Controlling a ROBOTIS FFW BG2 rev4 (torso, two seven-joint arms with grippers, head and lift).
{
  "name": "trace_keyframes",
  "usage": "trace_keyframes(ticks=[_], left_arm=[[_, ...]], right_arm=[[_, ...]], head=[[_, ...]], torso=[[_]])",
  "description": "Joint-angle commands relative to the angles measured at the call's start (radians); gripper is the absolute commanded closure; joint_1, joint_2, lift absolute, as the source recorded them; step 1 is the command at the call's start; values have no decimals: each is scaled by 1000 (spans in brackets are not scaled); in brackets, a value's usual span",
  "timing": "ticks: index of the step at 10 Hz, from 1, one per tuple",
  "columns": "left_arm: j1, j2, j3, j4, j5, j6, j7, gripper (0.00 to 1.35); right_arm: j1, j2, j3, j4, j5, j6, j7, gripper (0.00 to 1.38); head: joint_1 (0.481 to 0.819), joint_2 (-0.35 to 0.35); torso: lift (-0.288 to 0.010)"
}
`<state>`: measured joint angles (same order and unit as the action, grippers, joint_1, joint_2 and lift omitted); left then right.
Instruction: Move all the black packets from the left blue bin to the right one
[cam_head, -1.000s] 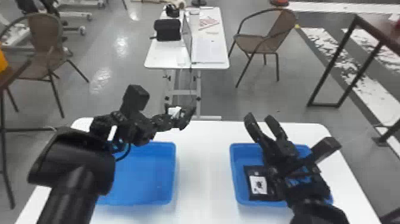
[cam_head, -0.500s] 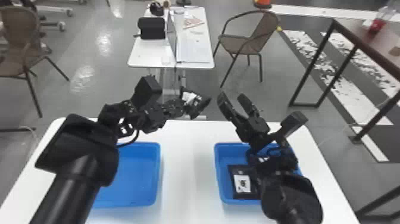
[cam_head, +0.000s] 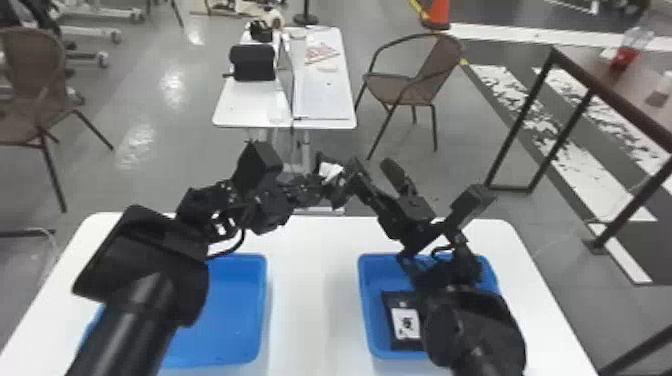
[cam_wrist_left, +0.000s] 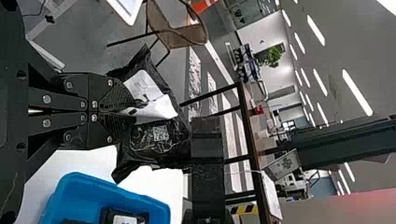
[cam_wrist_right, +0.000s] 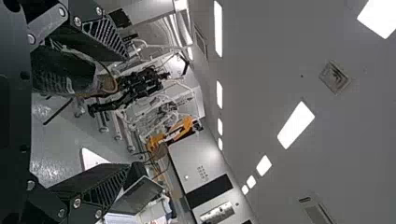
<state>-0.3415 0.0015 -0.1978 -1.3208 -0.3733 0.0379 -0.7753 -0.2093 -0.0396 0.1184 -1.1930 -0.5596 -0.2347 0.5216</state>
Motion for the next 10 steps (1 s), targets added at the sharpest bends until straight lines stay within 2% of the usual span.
trace_keyframes(ticks=[1,2,3,4,5,6,7,9,10], left_arm=[[-5,-2,-5,6,2,-3,1,1213],[-5,-2,-5,8,2,-3,2,1213],[-5,-3,-2,9,7,-3,2,1213],[-7,-4,-5,9,8,-3,4,1211],[-7,-4,-6,9,13,-4,4,1213],[-7,-4,-6,9,17,-6,4,1211],[-5,-4,-5,9,25,-6,5,1213],[6,-4,6,9,31,-18,16,1193],[18,-4,27,8,42,-35,30,992]], right_arm=[[-1,9,17,0,-3,0,0,223],[1,12,24,0,-5,2,0,223],[1,12,37,7,-5,2,0,280],[-1,17,41,15,7,6,-3,740],[1,26,40,16,9,6,-25,1062],[2,24,40,16,17,3,-28,1096],[4,21,40,18,20,-9,-29,1231],[4,20,37,26,1,-40,-34,1269],[5,18,37,26,-9,-46,-34,1269]], head=[[647,-113],[645,-108],[646,-102],[647,-99],[651,-93],[653,-90],[654,-90],[653,-94],[651,-97]], torso=[[0],[0],[0],[0],[0],[0],[0],[0],[0]])
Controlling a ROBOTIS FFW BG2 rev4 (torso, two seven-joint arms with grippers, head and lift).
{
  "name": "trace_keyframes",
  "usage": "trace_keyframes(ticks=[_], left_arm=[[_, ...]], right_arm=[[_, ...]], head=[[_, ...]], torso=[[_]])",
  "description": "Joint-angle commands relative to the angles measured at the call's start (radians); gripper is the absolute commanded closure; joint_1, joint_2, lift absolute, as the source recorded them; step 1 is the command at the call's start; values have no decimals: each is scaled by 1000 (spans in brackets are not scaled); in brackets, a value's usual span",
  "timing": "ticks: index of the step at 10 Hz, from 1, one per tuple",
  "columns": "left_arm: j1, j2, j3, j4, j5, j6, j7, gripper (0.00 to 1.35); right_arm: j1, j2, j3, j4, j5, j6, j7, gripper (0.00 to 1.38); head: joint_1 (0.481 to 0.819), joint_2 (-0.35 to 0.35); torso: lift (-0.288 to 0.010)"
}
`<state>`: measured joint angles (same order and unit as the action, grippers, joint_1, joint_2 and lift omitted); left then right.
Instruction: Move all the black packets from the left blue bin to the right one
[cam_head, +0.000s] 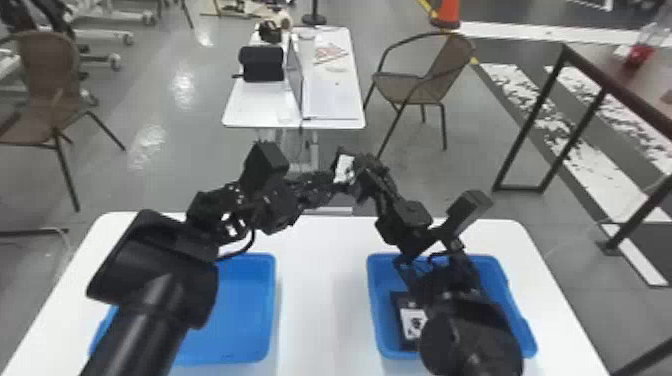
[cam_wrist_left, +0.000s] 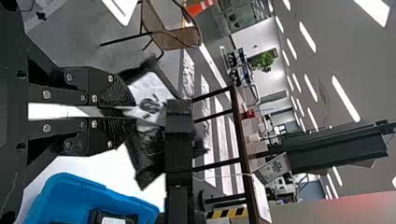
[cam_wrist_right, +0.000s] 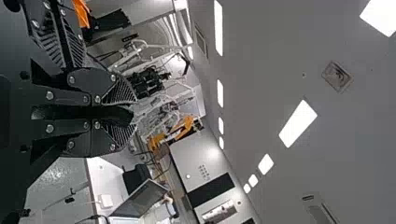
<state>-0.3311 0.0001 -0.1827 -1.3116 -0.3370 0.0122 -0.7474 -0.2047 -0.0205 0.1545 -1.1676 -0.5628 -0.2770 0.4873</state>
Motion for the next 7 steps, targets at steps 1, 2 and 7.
trace_keyframes(ticks=[1,2,7], left_arm=[[24,-3,45,-8,9,-6,5,598],[57,-3,83,-43,9,18,3,338],[363,-3,302,-423,243,80,171,186]], right_arm=[[7,-1,-23,0,-11,-10,0,1269],[11,-4,-64,-1,-11,-10,-1,1269],[176,-92,-230,29,-26,22,-32,1269]], head=[[650,-94],[650,-92],[688,-96]], torso=[[0],[0],[0]])
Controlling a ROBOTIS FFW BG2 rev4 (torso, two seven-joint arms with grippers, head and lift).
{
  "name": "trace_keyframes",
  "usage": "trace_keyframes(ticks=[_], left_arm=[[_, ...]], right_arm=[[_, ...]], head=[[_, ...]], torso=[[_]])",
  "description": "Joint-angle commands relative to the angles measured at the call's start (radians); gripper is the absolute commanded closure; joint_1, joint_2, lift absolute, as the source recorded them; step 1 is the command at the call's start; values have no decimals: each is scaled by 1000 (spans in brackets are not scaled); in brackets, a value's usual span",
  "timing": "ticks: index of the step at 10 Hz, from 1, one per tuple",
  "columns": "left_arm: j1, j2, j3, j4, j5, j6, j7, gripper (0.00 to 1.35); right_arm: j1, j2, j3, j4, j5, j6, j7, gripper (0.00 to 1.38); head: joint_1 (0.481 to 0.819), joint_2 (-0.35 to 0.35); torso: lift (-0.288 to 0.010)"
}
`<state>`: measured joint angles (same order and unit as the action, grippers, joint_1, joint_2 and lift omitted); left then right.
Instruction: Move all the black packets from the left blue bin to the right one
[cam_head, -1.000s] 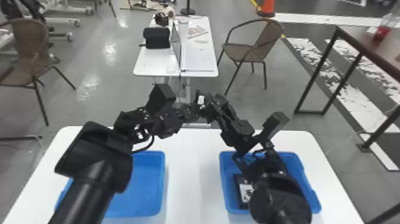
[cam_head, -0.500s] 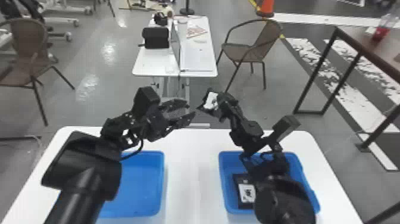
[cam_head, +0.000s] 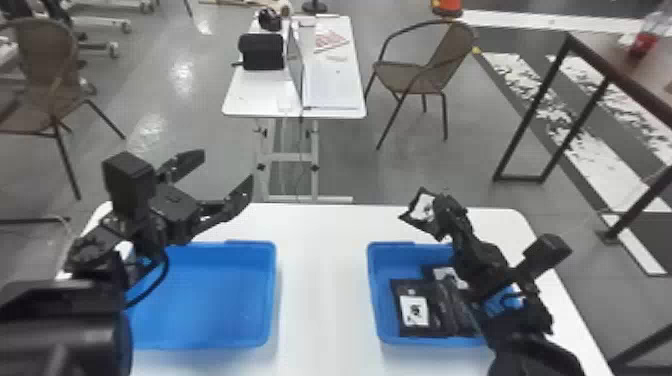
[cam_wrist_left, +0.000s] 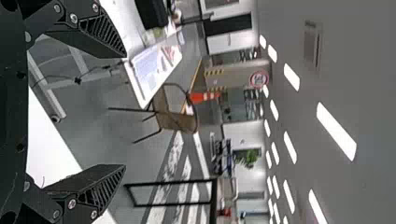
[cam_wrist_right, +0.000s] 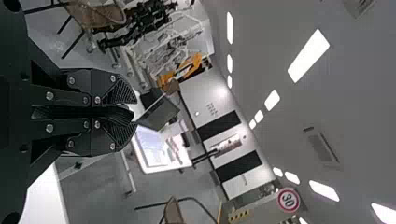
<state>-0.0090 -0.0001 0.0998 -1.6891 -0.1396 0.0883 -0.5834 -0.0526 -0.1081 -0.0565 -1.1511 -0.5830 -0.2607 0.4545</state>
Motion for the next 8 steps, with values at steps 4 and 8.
trace_keyframes(ticks=[4,8], left_arm=[[146,-2,75,-126,218,-32,91,-2],[176,-2,109,-138,245,-96,97,50]], right_arm=[[62,5,-23,105,9,18,-16,1253],[172,33,-62,-32,155,-95,-226,87]], head=[[695,-72],[695,-71]], torso=[[0],[0]])
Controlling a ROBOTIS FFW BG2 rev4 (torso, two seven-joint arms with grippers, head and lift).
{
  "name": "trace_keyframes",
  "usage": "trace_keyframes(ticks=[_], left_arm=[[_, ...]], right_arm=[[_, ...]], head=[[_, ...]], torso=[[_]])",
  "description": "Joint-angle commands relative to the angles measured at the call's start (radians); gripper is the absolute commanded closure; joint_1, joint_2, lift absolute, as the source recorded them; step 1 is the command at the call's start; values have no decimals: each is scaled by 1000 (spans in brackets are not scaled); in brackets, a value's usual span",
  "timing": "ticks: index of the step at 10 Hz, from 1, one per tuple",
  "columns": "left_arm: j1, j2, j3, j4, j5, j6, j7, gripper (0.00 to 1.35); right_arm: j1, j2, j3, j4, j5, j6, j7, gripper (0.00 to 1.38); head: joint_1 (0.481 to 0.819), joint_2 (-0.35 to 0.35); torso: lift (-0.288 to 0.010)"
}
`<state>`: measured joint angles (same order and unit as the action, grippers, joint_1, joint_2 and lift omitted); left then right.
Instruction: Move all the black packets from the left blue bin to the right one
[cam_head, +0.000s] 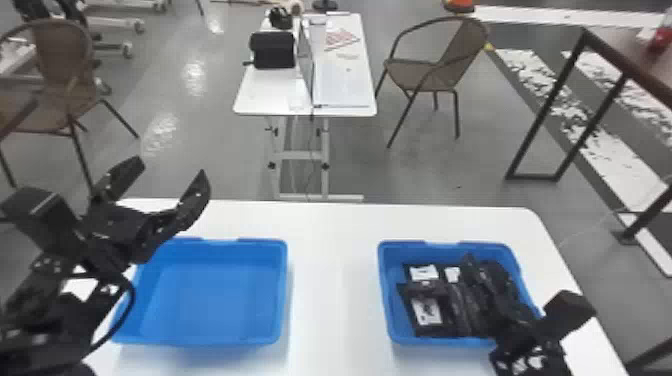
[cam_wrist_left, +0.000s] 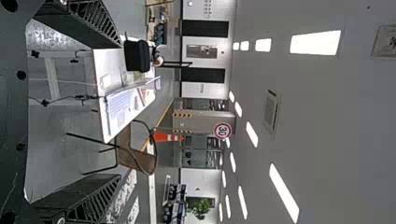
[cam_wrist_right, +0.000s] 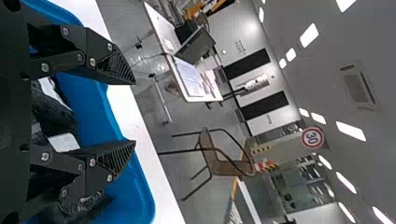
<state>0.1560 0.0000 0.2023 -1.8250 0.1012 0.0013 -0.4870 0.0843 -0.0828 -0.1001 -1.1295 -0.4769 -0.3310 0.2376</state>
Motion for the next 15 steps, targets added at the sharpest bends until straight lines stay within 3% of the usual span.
trace_keyframes(ticks=[1,2,4,5,7,8,10,11,12,13,14,15], left_arm=[[47,-3,8,-22,0,-10,1,42],[103,-3,12,-50,-15,-12,7,15],[255,-3,32,-71,-57,-86,42,13],[312,-3,35,-77,-57,-93,48,13],[379,-3,14,-79,-83,-149,64,21],[419,-3,-8,-111,-92,-147,107,50],[493,-3,-64,-195,-133,-126,260,65],[501,-3,-110,-198,-97,-121,320,65],[494,58,-178,-198,-52,-112,403,67],[494,153,-235,-198,-5,-113,498,67],[496,222,-282,-197,34,-129,585,67],[496,267,-311,-197,54,-138,634,75]], right_arm=[[123,34,-92,-173,158,-68,-17,171],[233,57,-133,-317,250,-80,-17,217],[410,69,-124,-495,316,-102,-17,292],[471,84,-108,-529,314,-122,-14,349],[565,84,-105,-561,314,-177,-6,406],[580,84,-102,-550,313,-203,0,406],[577,84,-92,-529,310,-227,25,406],[566,84,-93,-515,310,-227,43,406],[569,84,-96,-512,308,-227,57,406],[569,84,-96,-509,307,-227,66,406],[569,84,-96,-509,307,-227,69,407],[569,84,-96,-513,307,-227,69,407]], head=[[695,-81],[695,-89],[695,-109],[695,-93],[695,-67],[695,-70],[695,-70],[695,-65],[695,-66],[695,-79],[695,-89],[695,-91]], torso=[[0],[0],[0],[0],[0],[0],[0],[0],[0],[0],[0],[0]])
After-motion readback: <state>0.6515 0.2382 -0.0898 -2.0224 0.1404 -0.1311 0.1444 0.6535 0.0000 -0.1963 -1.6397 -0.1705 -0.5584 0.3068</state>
